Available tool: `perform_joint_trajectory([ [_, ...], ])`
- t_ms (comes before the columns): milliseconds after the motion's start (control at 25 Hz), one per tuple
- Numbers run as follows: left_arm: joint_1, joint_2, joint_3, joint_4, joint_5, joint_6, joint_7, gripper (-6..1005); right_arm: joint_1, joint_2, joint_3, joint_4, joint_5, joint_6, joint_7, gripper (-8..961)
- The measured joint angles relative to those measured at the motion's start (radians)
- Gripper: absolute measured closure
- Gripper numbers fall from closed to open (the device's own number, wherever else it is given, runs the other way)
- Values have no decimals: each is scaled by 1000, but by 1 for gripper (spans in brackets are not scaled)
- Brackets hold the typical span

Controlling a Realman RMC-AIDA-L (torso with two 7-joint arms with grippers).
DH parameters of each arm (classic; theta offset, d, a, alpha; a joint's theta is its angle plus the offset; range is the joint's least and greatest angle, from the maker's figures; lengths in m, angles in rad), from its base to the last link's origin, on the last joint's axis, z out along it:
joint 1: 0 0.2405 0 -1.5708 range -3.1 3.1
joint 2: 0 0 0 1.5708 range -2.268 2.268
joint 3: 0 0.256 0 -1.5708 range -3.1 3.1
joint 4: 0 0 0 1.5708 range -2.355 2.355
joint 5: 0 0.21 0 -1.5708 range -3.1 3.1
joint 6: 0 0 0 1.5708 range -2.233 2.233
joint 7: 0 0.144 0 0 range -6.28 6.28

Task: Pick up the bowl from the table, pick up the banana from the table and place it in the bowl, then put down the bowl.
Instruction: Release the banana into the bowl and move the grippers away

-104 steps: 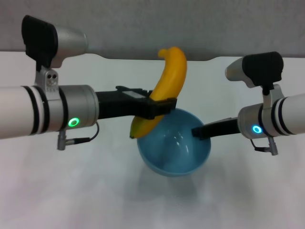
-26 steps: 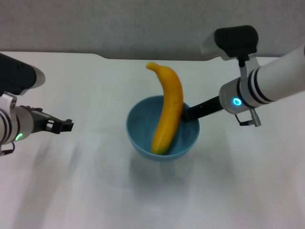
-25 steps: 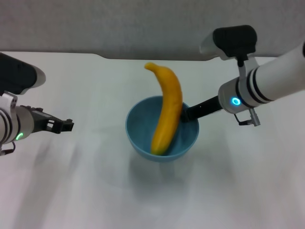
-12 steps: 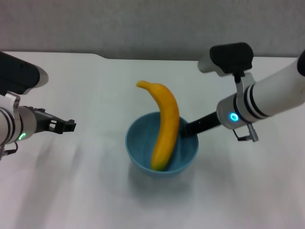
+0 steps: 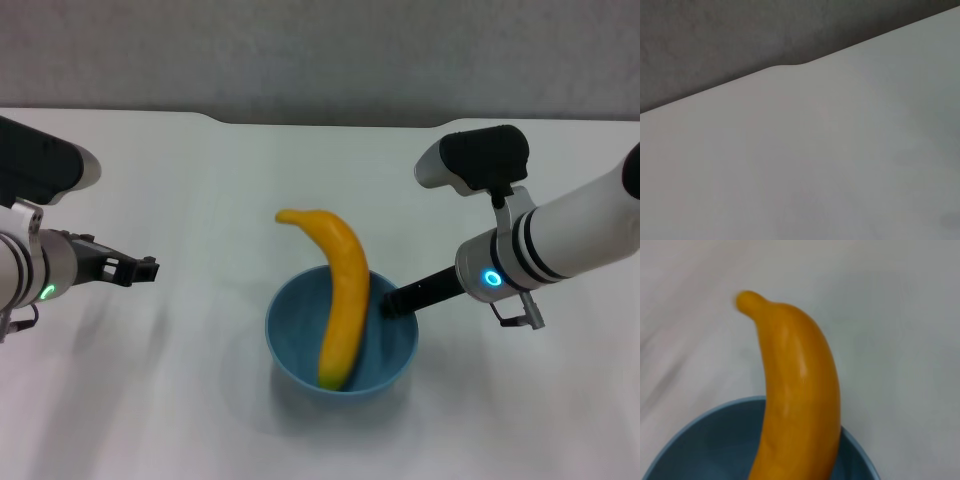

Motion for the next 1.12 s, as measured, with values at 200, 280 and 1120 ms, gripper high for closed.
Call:
perform_joint_trajectory([
  [200,0,0,9,8,0,8,-7,118,-7,0,-1,-1,8,0,0,928],
  [280,-1,0,17,21,0,14,-9,118,-9,0,-1,-1,8,0,0,928],
  [1120,4,0,22,28,-1,28,-29,118,-53,-3,-3,24,10,-26,-32,722],
])
